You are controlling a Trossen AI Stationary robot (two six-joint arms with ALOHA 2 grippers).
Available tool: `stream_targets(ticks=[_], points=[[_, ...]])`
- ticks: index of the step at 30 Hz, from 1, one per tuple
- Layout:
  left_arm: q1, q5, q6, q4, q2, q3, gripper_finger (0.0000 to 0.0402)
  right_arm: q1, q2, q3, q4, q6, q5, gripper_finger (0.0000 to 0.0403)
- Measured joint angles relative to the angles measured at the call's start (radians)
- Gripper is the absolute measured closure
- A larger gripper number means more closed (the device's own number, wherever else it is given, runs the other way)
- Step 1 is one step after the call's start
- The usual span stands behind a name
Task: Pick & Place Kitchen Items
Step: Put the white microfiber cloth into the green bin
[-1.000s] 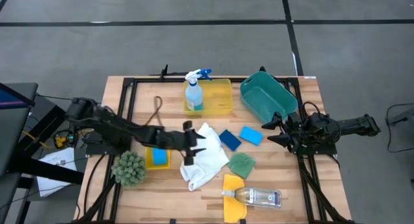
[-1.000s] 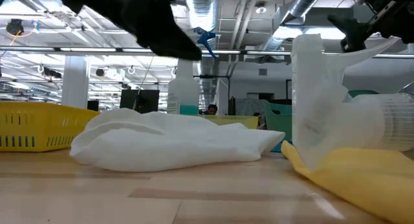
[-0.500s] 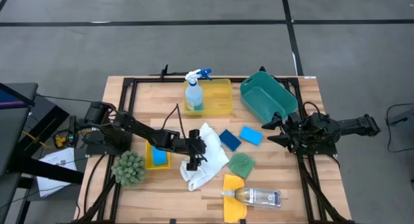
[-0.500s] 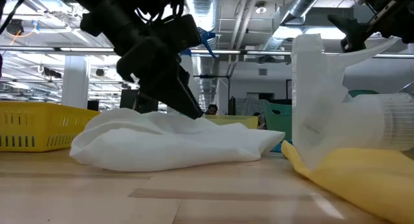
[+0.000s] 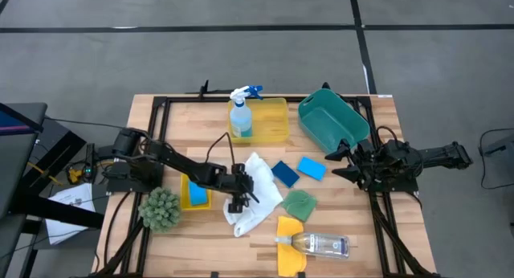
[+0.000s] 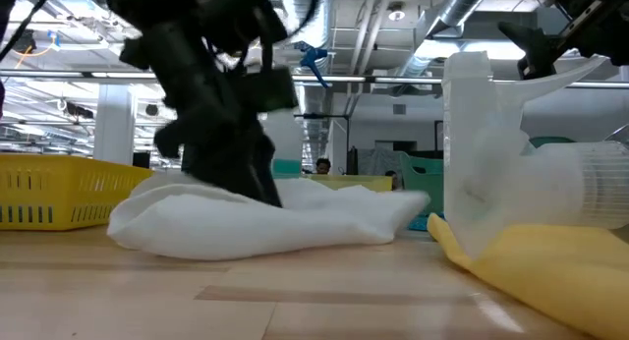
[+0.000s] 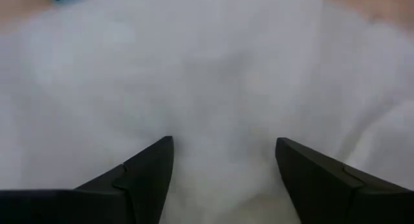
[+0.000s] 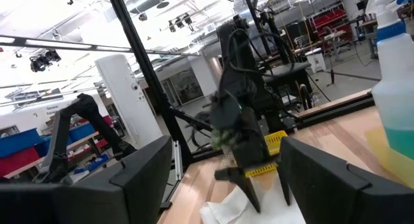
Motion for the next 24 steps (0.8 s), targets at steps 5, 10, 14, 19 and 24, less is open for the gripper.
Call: stream_targets(ticks=[5, 10, 14, 19, 24], points=[[-0.002, 0.033, -0.019, 0.056, 0.066, 0.006, 0.0133, 0.0, 0.0, 0.0, 0.008, 0.003, 0.0, 0.0125], [-0.018, 0.036, -0.049, 0.086, 0.057, 0.001, 0.016, 0.0, 0.0, 0.0, 0.009, 0.003, 0.0, 0.0125], [-0.034, 0.039, -0.058, 0.08, 0.06, 0.001, 0.0208, 0.0, 0.0, 0.0, 0.009, 0.003, 0.0, 0.0125], [-0.037, 0.04, -0.112, 0.081, 0.067, -0.001, 0.0284, 0.0, 0.0, 0.0, 0.014, 0.003, 0.0, 0.0125], [-0.038, 0.046, -0.131, 0.087, 0.068, -0.002, 0.0371, 0.0, 0.0, 0.0, 0.021, 0.003, -0.01, 0.0125]])
